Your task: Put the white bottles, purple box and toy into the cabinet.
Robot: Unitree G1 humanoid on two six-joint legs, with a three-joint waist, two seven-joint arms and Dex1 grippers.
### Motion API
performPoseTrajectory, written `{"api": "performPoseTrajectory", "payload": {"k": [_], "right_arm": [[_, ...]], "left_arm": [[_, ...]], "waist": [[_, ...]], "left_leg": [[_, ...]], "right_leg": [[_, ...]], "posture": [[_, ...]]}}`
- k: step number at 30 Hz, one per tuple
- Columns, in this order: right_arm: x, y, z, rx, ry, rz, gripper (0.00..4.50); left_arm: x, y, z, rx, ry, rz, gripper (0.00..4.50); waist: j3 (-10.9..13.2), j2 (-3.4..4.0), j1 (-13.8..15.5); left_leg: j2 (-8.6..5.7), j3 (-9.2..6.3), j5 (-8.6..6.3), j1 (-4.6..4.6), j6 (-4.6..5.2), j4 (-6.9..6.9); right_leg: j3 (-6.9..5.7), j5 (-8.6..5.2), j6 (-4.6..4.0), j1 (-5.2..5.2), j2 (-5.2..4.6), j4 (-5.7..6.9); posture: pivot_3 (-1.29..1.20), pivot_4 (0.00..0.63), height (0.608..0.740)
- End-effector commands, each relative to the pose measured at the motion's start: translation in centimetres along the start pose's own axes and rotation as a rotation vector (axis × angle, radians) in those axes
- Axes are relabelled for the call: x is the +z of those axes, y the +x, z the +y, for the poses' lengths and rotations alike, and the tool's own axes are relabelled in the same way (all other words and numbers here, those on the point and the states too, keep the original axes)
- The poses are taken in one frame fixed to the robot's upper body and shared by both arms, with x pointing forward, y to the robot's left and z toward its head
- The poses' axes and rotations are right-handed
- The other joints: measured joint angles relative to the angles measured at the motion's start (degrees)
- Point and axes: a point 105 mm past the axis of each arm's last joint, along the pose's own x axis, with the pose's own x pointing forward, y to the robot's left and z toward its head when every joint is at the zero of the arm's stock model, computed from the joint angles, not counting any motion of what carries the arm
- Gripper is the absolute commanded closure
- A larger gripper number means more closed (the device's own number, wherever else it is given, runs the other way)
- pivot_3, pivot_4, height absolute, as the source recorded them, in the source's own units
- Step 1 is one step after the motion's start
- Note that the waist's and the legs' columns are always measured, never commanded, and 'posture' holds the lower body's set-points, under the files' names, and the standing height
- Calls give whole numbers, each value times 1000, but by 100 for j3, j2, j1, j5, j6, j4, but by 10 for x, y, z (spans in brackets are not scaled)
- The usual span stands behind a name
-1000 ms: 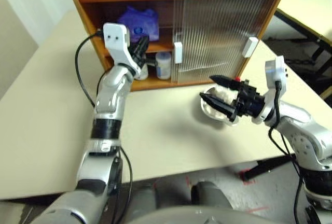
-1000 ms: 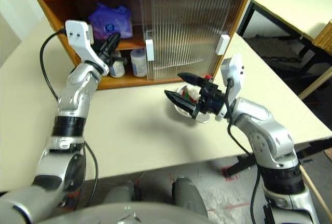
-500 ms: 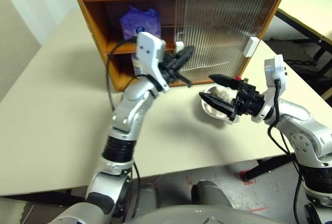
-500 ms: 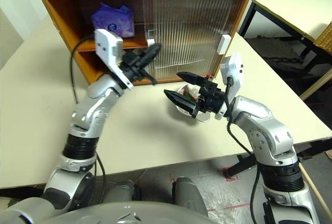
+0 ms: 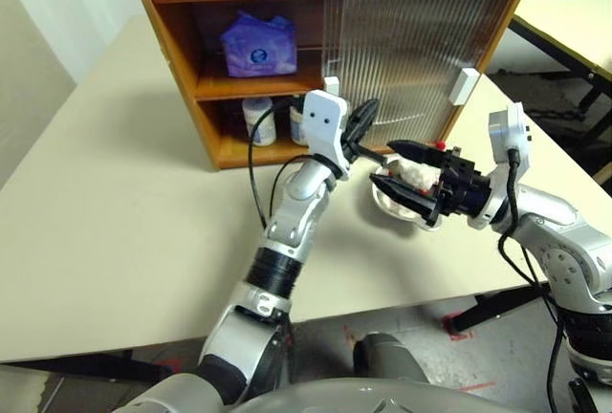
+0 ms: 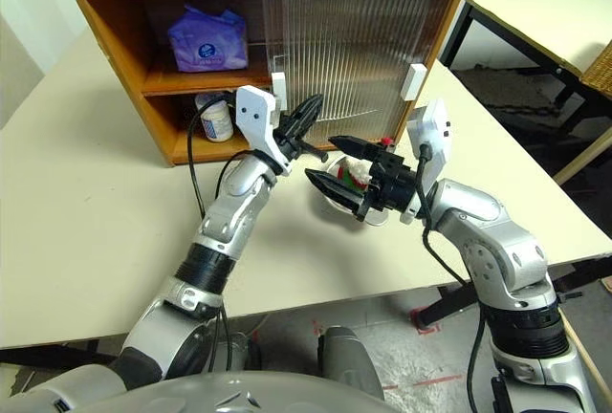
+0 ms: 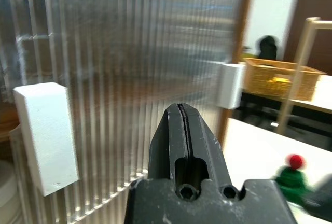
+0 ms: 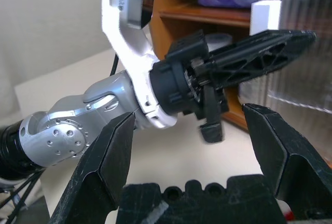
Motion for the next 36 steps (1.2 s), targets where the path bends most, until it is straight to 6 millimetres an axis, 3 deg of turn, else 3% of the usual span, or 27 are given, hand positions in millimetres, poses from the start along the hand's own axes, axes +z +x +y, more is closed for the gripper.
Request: {"api": "performPoseTrajectory", "payload": {"k": [1, 4, 8, 25, 30, 36], "right_arm": [[4, -5, 1, -7, -4, 2, 0], [5, -6, 0, -10, -4, 6, 0], [5, -4, 1, -7, -4, 6, 0], [8, 1, 1, 6, -7, -5, 0], [8, -1, 3, 10, -5, -2, 0], [7, -3, 4, 10, -4, 5, 0]], "left_arm": [[1, 9, 2, 64, 29, -22, 4476], [-1, 8, 22, 177, 54, -20, 4476], [-1, 8, 33, 247, 63, -28, 4476], [-8, 6, 31, 284, 19, -10, 4476], [-18, -1, 36, 362, 21, 31, 4476], [-13, -6, 36, 409, 73, 19, 4476]], "waist": [[0, 0, -16], [0, 0, -31], [0, 0, -30], [0, 0, -136], [0, 0, -147], [0, 1, -171]], "left_leg": [[0, 0, -2, 1, -3, -2], [1, -1, -2, 2, -4, -3], [1, -1, -4, 1, -7, -2], [-1, 1, -11, 0, -19, -3], [0, 1, -11, 1, -20, -3], [1, 2, -13, 4, -22, -3]], "right_leg": [[0, 0, 0, 0, 2, 0], [-2, -1, -1, -1, 6, 1], [-1, 1, 2, -1, 5, 1], [0, 3, 5, -1, 3, 0], [1, 3, 5, -1, 3, 0], [2, 4, 5, -1, 4, 3]], "posture": [[-123, 0, 740], [-122, 0, 740], [-120, 0, 740], [-117, 0, 740], [-123, 0, 740], [-128, 0, 740]]}}
